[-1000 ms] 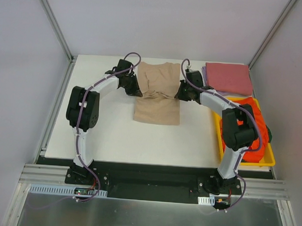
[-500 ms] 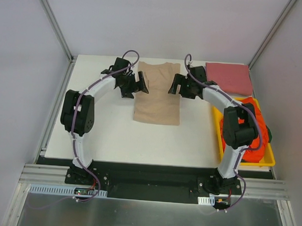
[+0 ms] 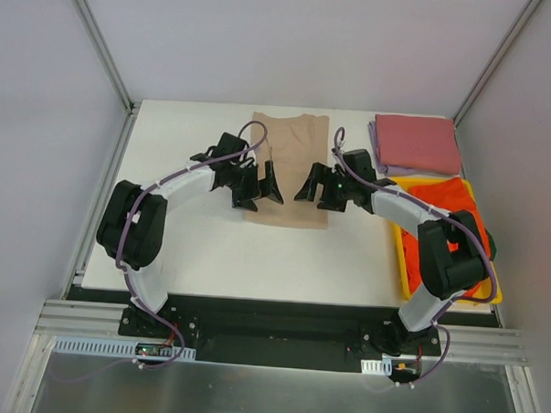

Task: Fold and stack the t-shirts
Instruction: Fold the folded rectangular tshirt in 1/3 of the way, then grab one side of the 2/3 rectangular tshirt with both arms

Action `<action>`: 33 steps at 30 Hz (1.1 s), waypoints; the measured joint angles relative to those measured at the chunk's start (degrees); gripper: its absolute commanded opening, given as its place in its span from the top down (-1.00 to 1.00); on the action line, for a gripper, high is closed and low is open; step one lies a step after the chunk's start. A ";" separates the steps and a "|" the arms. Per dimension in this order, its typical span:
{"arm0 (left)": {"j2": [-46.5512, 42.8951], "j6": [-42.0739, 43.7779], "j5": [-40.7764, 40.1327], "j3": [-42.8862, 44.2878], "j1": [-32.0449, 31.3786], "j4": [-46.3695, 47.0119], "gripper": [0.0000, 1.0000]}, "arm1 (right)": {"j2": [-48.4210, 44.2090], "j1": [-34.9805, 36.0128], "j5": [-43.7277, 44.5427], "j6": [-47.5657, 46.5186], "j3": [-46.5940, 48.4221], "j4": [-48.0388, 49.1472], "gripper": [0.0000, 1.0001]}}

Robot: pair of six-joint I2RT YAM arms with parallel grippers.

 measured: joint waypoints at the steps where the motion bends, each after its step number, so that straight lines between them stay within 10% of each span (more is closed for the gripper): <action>1: 0.09 -0.09 0.04 -1.11 0.02 0.04 -0.98 | 0.07 0.22 -0.37 0.61 -0.74 0.59 -0.93; 26: -14.95 -3.26 -2.56 -26.29 -0.48 3.10 -0.98 | -12.85 2.21 2.40 2.56 -18.23 2.29 -0.93; 33: -15.02 -3.96 -6.82 -23.91 0.11 3.04 -0.49 | -24.94 2.49 9.11 3.65 -22.60 0.46 -0.93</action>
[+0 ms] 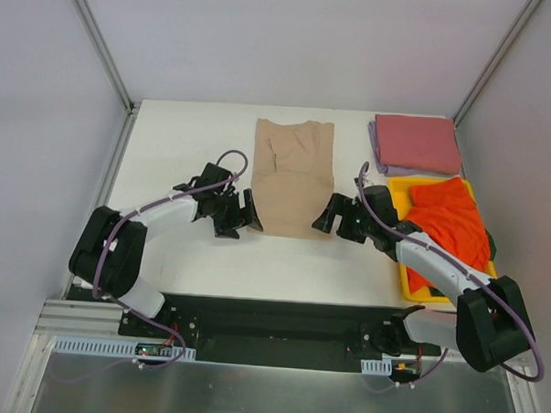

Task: Fold and stack the t-shirts
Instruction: Grab one side of the 2/3 rectangular tshirt with both arms

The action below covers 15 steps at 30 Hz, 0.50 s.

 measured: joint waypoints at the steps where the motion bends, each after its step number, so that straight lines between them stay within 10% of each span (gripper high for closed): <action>1: 1.42 -0.24 0.00 1.07 0.33 0.02 -0.41 | -0.70 0.00 0.83 0.44 -0.94 -0.11 -0.93; 15: 12.79 -3.04 -1.55 6.08 1.46 1.40 0.83 | 2.43 -0.04 5.42 6.38 -5.38 -0.70 -0.97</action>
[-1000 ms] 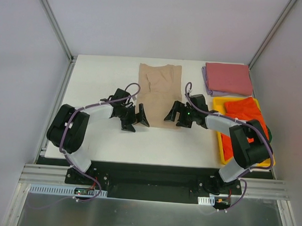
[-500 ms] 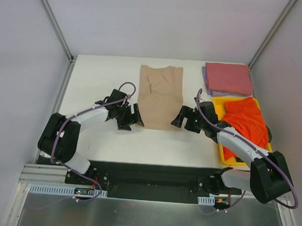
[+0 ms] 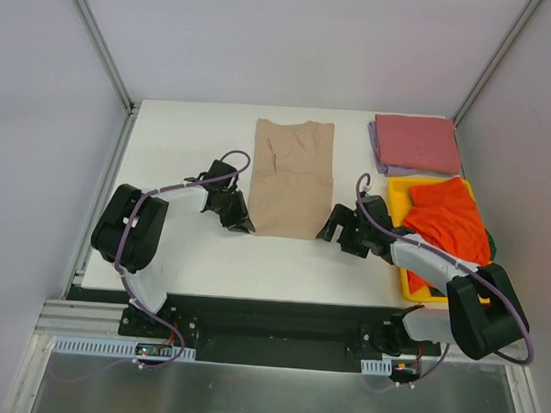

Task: Fold and stack the t-shirts
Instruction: Grab one side of the 2/3 rectangular tshirt with both arms

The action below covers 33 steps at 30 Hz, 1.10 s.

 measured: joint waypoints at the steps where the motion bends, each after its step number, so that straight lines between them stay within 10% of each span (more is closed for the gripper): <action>1: 0.31 -0.09 0.04 0.00 0.00 0.17 1.00 | 0.50 0.00 -0.02 0.28 0.00 0.33 -0.98; 7: 1.25 -0.37 0.70 0.46 0.00 0.63 1.00 | 2.69 0.00 0.04 2.36 0.02 3.58 -0.71; 20: 1.27 -0.33 0.76 0.46 0.00 0.79 1.00 | 10.73 -0.02 3.48 7.32 2.84 6.32 0.99; 33: -23.74 0.11 -1.14 -11.87 -0.07 -4.04 1.00 | -2.12 0.22 -13.05 0.57 2.89 -6.49 0.99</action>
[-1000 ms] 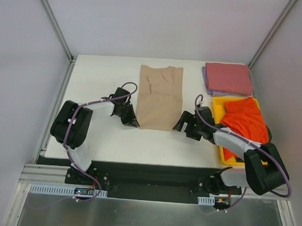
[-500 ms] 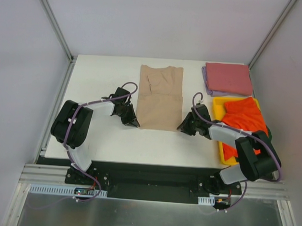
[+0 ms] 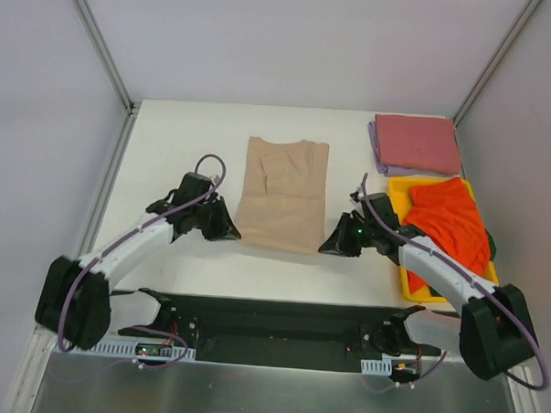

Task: Fold and stack the t-shirts
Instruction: Grab one side of the 2/3 rectangular tshirt with both arms, then fold the long partially folded tshirt into a neat square

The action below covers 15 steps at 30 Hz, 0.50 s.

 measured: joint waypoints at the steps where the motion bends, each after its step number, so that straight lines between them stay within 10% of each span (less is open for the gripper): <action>1: -4.48 0.44 -0.15 -0.57 -0.02 -1.51 1.00 | -2.64 0.09 -2.73 -0.87 0.24 -2.32 0.99; 15: -42.69 3.80 1.33 1.25 -0.83 -19.28 1.00 | -21.46 4.59 -27.80 -0.31 8.04 -22.18 0.99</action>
